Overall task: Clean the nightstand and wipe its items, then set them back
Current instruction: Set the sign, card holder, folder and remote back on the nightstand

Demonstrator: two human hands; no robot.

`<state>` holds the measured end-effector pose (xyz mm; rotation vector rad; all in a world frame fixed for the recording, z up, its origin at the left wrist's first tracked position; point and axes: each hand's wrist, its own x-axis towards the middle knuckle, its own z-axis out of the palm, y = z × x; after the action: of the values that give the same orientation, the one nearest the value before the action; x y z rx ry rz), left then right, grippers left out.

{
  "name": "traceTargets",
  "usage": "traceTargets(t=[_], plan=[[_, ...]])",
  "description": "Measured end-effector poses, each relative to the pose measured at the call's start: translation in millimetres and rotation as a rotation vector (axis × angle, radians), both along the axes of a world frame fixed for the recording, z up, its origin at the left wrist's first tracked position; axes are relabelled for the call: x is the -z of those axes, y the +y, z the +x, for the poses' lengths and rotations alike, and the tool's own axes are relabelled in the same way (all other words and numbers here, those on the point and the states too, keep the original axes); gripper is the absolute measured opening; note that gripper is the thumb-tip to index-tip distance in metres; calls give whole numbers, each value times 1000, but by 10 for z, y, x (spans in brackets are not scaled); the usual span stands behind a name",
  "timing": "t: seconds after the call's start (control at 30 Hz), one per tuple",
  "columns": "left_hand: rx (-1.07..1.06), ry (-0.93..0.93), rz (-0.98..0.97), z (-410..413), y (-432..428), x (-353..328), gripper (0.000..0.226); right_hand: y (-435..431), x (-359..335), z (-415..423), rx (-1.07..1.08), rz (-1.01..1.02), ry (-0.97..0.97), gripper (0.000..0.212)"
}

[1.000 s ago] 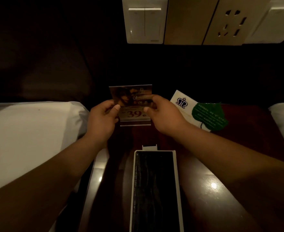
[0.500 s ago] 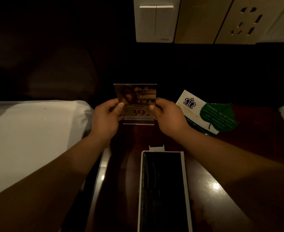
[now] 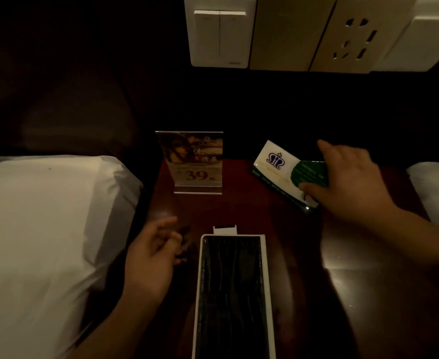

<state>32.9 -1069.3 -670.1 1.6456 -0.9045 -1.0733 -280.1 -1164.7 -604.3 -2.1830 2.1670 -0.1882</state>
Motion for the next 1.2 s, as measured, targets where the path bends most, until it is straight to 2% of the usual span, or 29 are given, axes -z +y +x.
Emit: traceTargets(t=[0.07, 0.17, 0.3, 0.4, 0.5, 0.8, 1.2], plan=[[7, -88, 16, -124, 65, 72, 38, -86, 76, 75, -7, 92, -38, 70], [57, -360, -77, -126, -19, 60, 27, -217, 60, 91, -20, 45, -151, 41], [323, -905, -190, 103, -137, 180, 31, -310, -2, 91, -130, 17, -160, 29], [460, -1107, -142, 146, -45, 286, 41, -336, 5, 138, -165, -11, -171, 29], [483, -1167, -141, 151, -33, 327, 48, -377, 37, 182, -175, -30, -170, 31], [472, -1190, -163, 156, -42, 335, 46, -469, 122, 252, -173, 10, -236, 33], [474, -1216, -154, 155, -37, 347, 47, -506, 90, 273, -190, 43, -192, 37]])
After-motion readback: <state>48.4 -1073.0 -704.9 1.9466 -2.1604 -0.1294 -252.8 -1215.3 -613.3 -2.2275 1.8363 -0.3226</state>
